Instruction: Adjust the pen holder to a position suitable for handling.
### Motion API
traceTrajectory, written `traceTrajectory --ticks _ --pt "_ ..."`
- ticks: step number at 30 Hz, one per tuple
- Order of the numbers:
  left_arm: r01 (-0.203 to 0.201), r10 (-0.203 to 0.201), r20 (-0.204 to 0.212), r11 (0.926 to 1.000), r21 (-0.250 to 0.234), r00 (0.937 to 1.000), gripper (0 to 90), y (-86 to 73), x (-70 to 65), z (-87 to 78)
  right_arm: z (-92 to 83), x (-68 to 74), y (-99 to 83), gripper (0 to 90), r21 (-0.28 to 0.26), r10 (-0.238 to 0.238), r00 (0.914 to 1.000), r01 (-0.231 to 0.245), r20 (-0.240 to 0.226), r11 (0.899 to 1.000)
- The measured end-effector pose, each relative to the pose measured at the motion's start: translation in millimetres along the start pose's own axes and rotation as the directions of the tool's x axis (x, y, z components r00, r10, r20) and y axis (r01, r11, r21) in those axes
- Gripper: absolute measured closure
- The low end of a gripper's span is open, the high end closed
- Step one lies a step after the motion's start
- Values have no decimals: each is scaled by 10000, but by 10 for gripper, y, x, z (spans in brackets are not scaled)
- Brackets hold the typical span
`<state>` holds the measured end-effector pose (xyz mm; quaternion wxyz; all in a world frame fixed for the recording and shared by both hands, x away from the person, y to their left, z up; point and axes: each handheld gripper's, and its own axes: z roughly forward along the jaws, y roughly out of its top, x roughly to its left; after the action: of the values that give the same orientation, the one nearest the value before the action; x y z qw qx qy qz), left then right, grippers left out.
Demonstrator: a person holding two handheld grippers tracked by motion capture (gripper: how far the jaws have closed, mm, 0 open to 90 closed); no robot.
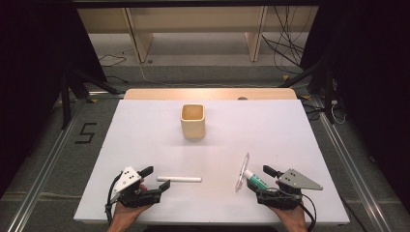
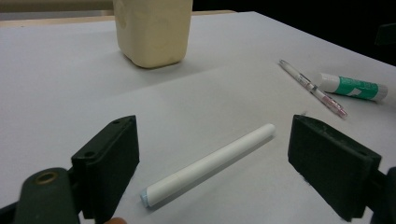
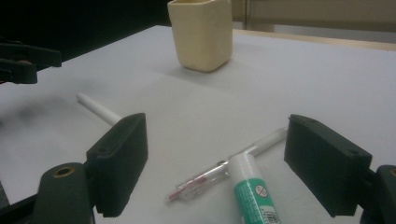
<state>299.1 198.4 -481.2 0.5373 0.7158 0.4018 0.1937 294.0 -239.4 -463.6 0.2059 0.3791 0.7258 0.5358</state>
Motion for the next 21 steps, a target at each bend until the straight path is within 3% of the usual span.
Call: traceTrajectory --ticks 4,10,21 --pt "-79 80 -95 9999 82 9999 162 3 9 4 -2 -2 -1 225 8 9 10000 -9 -2 10000" --pt "500 -500 34 9987 23 9987 162 46 50 38 -9 6 11 228 -40 16 10000 -16 -38 10000" --pt "508 -497 -567 9985 189 9972 170 287 177 150 -29 -3 29 233 -129 17 10000 -17 45 9999"
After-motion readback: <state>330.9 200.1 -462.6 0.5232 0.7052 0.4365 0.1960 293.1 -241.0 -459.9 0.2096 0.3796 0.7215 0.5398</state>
